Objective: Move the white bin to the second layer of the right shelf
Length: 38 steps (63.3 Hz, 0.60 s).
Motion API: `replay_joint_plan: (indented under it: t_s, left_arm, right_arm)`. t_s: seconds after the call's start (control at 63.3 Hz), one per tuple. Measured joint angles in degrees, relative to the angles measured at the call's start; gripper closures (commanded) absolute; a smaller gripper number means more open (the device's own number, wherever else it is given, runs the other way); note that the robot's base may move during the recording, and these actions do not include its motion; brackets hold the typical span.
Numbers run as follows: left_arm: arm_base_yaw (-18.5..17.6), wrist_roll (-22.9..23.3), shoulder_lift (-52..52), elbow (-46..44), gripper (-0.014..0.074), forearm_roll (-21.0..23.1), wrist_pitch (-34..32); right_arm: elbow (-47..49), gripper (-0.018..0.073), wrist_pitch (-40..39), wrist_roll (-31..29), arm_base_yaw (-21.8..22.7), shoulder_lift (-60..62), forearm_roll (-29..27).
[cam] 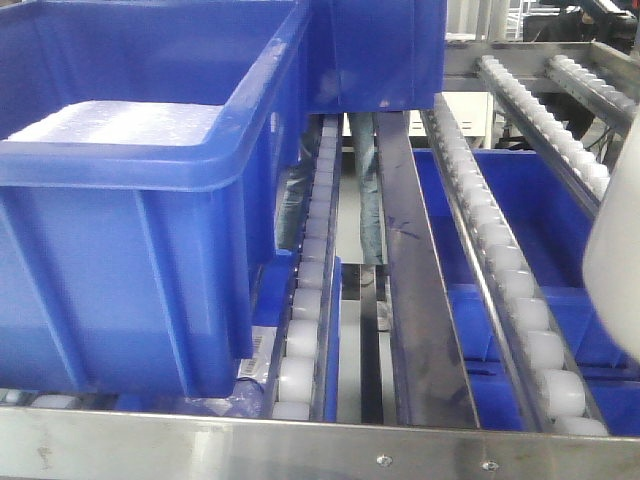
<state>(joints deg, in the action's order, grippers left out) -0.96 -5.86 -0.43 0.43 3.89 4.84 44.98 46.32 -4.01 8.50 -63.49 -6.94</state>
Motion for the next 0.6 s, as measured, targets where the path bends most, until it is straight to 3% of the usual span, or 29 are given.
replay_joint_plan:
  t_s: [0.332,0.427,0.506,0.601]
  left_arm:
    - [0.0,0.0,0.0,0.0,0.0512,0.0,0.0]
    - [0.0,0.0,0.0,0.0,0.0512,0.0,0.0]
    - [0.0,0.0,0.0,0.0,0.0512,0.0,0.0]
    - [0.0,0.0,0.0,0.0,0.0512,0.0,0.0]
  right_arm:
    - [-0.02,0.0483,-0.51,0.0,0.0,-5.95,0.0]
    - [-0.02,0.0389,-0.6,0.0,0.0,-6.29,0.0]
    - [-0.02,0.0244,-0.94,0.0,0.0,-6.38,-0.11]
    - [-0.02,0.0176,-1.46,0.0,0.0,-6.38,-0.5]
